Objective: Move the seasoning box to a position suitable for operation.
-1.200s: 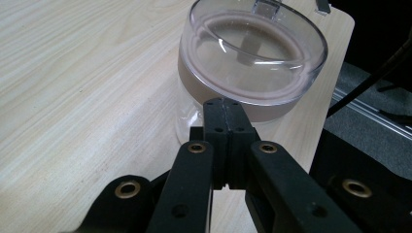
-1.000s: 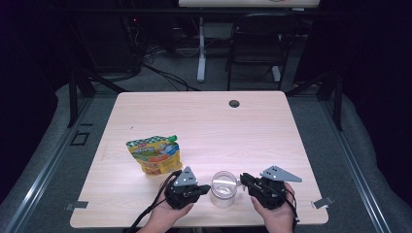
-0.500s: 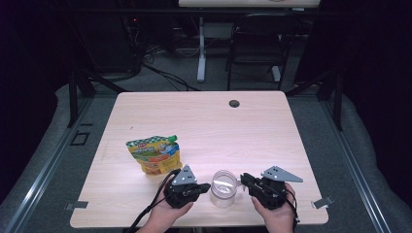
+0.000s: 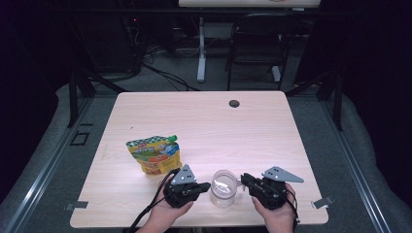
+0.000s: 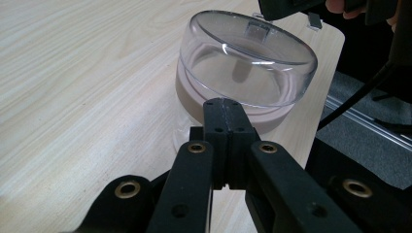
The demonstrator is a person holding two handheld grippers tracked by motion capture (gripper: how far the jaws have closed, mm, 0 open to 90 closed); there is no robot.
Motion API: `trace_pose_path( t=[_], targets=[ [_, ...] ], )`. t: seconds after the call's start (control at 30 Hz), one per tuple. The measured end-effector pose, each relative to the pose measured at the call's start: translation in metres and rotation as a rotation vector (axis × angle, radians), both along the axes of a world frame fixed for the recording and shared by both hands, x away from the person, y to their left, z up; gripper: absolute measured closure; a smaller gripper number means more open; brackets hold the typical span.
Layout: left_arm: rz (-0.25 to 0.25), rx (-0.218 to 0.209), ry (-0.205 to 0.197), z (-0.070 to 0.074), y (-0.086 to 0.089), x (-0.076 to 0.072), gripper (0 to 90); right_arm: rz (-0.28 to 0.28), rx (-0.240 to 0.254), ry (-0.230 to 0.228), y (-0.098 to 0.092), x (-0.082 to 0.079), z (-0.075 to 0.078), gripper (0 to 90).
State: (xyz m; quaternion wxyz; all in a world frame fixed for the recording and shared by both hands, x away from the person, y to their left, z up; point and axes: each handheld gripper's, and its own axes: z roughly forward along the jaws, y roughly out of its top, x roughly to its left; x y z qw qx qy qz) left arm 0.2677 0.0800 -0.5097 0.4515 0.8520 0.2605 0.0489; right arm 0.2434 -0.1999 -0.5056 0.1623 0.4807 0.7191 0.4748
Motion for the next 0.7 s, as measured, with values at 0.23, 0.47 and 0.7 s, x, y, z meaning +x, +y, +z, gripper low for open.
trace_pose_path(
  t=[0.23, 0.47, 0.7],
  targets=[
    [0.003, -0.001, 0.009, -0.0005, -0.0003, 0.0003, 90.0, -0.006, 0.005, 0.001, -0.0003, -0.0005, -0.0003, 81.0],
    [0.006, 0.005, 0.015, -0.0023, -0.0015, 0.0010, 90.0, -0.002, 0.009, 0.002, -0.0015, -0.0005, -0.0007, 81.1],
    [-0.003, 0.000, 0.012, -0.0008, -0.0024, 0.0005, 90.0, -0.005, 0.010, 0.001, -0.0016, -0.0010, -0.0009, 80.7]
  ],
)
